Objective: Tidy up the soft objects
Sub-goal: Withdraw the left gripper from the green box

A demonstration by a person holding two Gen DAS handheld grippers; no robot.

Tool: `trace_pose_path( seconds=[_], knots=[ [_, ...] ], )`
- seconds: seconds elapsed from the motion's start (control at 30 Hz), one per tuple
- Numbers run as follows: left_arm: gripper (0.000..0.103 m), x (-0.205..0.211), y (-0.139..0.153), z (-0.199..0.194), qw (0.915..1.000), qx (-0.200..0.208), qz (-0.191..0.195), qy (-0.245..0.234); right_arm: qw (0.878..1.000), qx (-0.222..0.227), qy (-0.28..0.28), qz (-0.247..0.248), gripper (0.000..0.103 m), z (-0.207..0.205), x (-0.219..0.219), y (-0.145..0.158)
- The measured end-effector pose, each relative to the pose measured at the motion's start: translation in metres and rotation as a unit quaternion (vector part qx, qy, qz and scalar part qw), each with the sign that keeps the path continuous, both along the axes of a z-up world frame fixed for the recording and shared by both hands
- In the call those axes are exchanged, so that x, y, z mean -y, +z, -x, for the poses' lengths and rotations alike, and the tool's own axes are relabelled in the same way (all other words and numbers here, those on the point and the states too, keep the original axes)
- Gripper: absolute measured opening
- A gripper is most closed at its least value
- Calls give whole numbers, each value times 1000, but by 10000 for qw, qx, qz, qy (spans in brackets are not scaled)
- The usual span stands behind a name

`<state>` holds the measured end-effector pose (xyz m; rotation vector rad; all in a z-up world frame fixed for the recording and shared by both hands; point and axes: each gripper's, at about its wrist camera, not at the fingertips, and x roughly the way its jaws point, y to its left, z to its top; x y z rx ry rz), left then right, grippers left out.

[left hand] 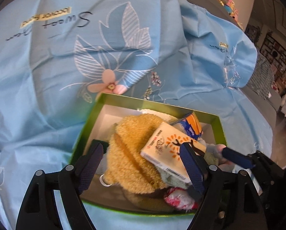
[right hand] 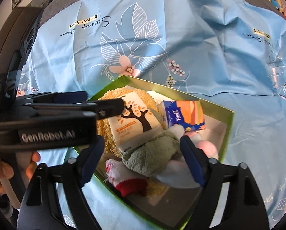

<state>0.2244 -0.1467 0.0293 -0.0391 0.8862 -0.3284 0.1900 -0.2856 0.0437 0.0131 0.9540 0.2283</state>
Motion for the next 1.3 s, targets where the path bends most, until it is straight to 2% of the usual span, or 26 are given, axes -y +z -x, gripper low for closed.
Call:
trace_pose_path(
  seconds=[0.07, 0.2, 0.37, 0.57, 0.63, 0.67, 0.7, 1.07, 1.3],
  knots=[
    [85, -4, 2, 5, 9999, 46, -96, 53, 9999, 50, -91, 111, 87, 4, 1, 5],
    [88, -11, 4, 15, 9996, 77, -257, 78, 9989, 182, -294, 328, 99, 12, 1, 15],
    [88, -19, 10, 29, 9987, 220, -428, 193, 9977, 216, -415, 492, 102, 20, 1, 22],
    [89, -29, 15, 41, 9984, 191, -449, 272, 9950, 207, -732, 654, 102, 30, 4, 30],
    [93, -31, 16, 45, 9984, 182, -452, 290, 9943, 221, -798, 676, 102, 33, 4, 32],
    [100, -31, 16, 47, 9983, 192, -465, 297, 9939, 229, -821, 701, 102, 36, 3, 34],
    [102, -31, 17, 50, 9982, 212, -473, 305, 9936, 230, -840, 724, 102, 37, 2, 34],
    [102, -34, 29, 72, 9984, 222, -433, 285, 9893, 207, -1152, 871, 102, 53, 5, 44],
    [102, -36, 28, 79, 9958, 263, -726, 496, 9885, 132, -1307, 754, 102, 57, 10, 42]
  ],
)
